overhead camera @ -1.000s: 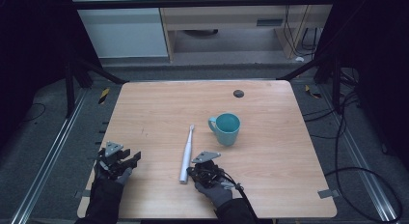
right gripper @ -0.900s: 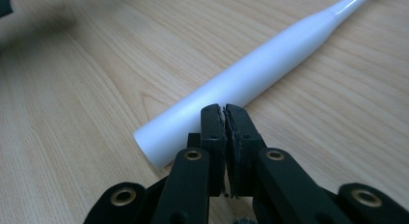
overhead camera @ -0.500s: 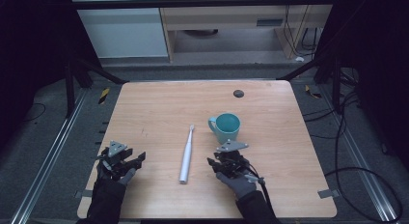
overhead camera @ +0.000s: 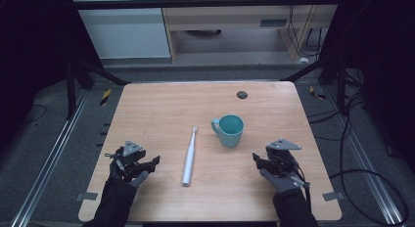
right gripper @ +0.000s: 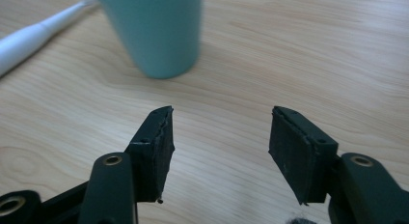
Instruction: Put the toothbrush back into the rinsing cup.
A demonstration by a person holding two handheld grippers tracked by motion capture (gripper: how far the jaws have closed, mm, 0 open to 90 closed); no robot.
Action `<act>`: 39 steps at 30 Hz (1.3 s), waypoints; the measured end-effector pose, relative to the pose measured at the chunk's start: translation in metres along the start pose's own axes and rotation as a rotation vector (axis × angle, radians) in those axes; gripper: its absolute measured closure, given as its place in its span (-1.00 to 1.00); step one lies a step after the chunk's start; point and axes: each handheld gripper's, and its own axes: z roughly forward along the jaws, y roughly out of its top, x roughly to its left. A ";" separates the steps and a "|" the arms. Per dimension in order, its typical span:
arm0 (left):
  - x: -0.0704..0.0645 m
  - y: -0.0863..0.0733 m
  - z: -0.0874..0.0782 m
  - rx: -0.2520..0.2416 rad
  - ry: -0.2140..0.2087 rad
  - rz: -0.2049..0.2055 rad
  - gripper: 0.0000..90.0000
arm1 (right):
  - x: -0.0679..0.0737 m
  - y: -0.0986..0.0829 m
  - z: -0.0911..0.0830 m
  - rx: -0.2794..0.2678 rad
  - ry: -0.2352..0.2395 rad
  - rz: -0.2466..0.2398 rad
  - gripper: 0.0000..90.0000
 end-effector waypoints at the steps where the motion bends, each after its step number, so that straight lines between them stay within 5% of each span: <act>1: -0.002 0.002 0.001 0.003 -0.005 0.005 -0.19 | -0.005 -0.001 -0.002 -0.001 -0.016 0.004 -0.09; 10: -0.026 0.023 0.014 0.046 -0.053 0.038 -0.23 | -0.038 -0.017 -0.009 0.010 -0.108 0.041 -0.16; 25: -0.058 0.054 0.032 0.100 -0.099 0.097 -0.24 | -0.047 -0.023 -0.004 0.026 -0.144 0.049 -0.18; 29: -0.063 0.057 0.039 0.130 -0.118 0.077 -0.23 | -0.047 -0.023 -0.004 0.029 -0.144 0.038 -0.18; 39: -0.080 0.062 0.062 0.250 -0.076 0.114 -0.16 | -0.044 -0.028 0.000 0.065 -0.138 0.008 -0.15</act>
